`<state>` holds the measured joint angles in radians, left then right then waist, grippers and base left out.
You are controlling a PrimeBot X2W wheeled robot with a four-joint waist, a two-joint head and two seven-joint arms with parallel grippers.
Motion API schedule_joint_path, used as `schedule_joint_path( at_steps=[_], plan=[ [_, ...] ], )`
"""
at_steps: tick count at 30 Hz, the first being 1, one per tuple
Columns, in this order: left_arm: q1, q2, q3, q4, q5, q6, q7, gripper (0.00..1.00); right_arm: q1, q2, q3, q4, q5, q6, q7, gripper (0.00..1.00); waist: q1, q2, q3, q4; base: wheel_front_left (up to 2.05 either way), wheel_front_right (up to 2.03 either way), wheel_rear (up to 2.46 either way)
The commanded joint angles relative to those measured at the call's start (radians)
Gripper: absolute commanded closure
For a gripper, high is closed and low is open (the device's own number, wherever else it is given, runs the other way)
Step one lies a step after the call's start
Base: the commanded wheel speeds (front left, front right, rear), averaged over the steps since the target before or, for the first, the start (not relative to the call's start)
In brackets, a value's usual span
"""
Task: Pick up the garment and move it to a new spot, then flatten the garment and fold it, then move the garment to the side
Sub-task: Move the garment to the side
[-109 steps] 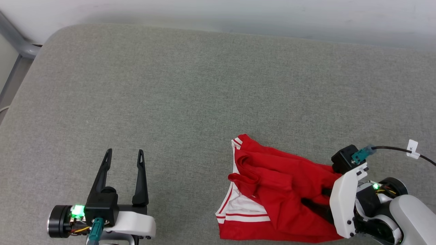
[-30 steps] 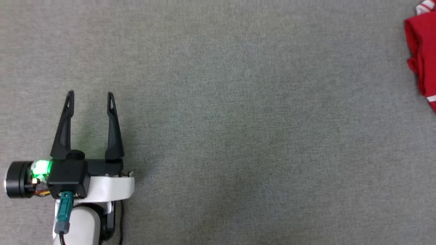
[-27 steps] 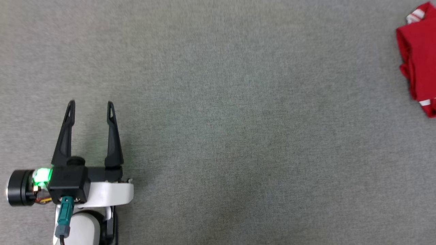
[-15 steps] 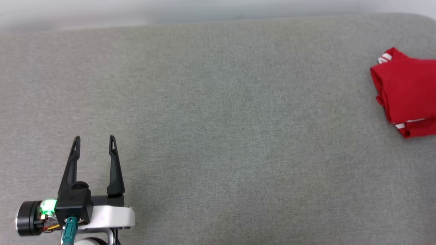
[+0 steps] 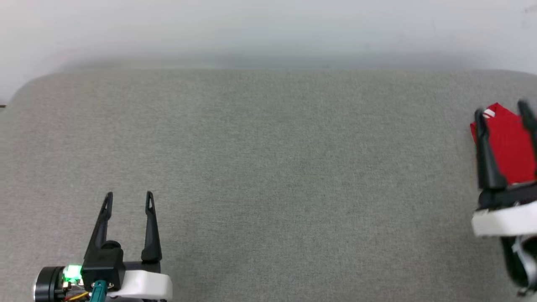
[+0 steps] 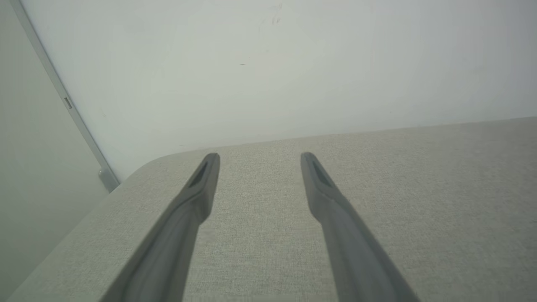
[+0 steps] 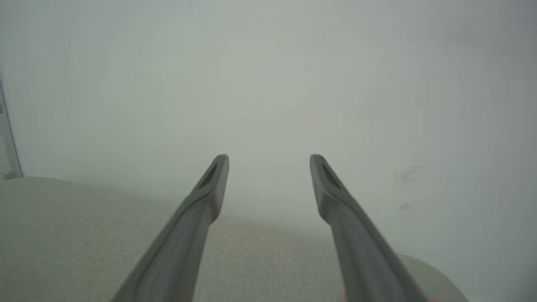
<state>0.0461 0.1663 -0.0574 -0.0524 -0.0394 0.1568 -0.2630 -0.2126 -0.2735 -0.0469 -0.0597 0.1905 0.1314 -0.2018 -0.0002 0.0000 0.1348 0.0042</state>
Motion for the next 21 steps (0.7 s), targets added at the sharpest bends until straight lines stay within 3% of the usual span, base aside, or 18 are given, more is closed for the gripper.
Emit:
schedule_joint_path(
  at_steps=[1, 7, 21],
  plan=[
    [0.01, -0.003, 0.0, 0.004, 0.005, -0.005, -0.002, 0.0, 0.029, 0.018, -0.001, -0.005, -0.008, -0.002, 0.002, 0.0, 0.0002, 0.0, -0.018, 0.014, 0.0, 0.0, 0.0],
    [0.028, -0.003, -0.011, 0.019, 0.014, -0.01, -0.002, 0.0, 0.145, 0.121, -0.002, 0.019, 0.004, -0.002, 0.02, 0.0, 0.0002, 0.0, -0.048, 0.028, 0.0, 0.0, 0.0],
    [0.064, -0.008, -0.035, 0.052, 0.004, -0.039, -0.002, 0.0, 0.297, 0.193, 0.005, 0.078, -0.012, -0.001, -0.017, 0.0, 0.0002, 0.0, -0.108, 0.033, 0.0, 0.0, 0.0]
  ],
)
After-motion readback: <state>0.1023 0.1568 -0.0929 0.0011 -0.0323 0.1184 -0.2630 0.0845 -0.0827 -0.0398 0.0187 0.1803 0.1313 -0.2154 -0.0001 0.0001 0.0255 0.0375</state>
